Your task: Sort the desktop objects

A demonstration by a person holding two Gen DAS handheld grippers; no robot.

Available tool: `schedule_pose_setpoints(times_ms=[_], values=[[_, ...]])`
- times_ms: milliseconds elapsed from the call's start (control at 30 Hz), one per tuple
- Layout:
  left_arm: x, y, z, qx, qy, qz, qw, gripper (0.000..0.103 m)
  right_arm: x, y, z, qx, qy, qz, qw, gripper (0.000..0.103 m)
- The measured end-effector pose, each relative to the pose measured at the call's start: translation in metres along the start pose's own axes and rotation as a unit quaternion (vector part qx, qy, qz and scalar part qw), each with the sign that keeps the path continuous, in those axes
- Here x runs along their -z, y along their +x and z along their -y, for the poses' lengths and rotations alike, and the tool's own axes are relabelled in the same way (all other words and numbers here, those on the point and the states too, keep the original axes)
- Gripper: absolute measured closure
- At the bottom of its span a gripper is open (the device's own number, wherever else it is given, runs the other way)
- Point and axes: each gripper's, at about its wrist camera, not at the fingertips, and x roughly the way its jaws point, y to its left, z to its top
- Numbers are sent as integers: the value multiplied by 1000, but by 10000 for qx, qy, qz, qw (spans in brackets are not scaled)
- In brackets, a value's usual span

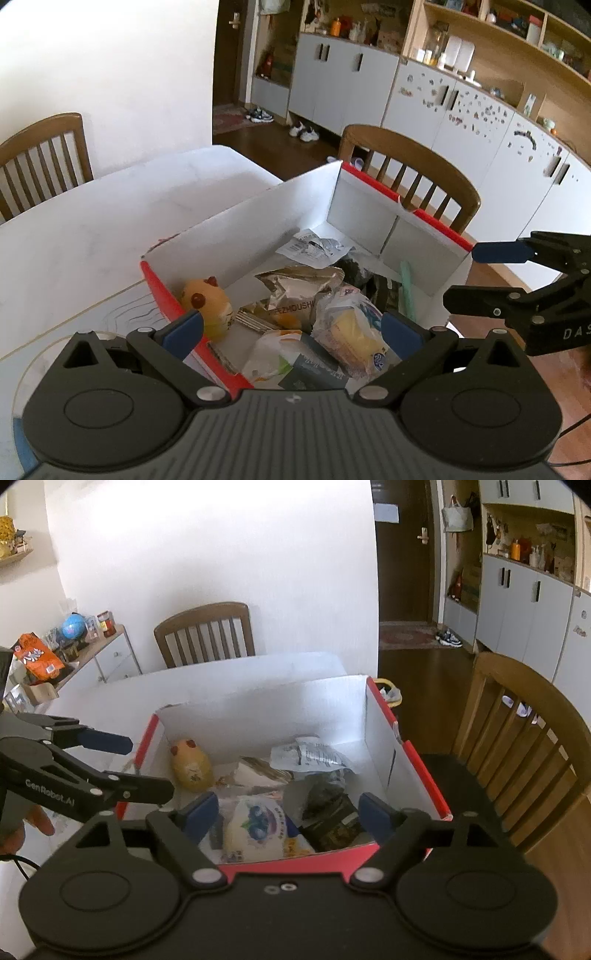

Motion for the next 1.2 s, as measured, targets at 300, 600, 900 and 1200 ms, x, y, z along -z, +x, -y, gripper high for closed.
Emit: schedule_pose_setpoints(times_ms=[300,600,900,1200], values=[[9,-34,-2,305,-271,391,9984,0,4,-24,-16,196,60,432,9989,6],[18,-58,6,53,-113,537,9985,0,16,-40,-29,241,222,657,9973,4],[29,-71,12,-48,42,487,9988,0,25,-51,-45,294,303,727,9965,3],[38,-77,20,-126,321,523,9980,0,32,-54,-50,304,440,717,9960,2]])
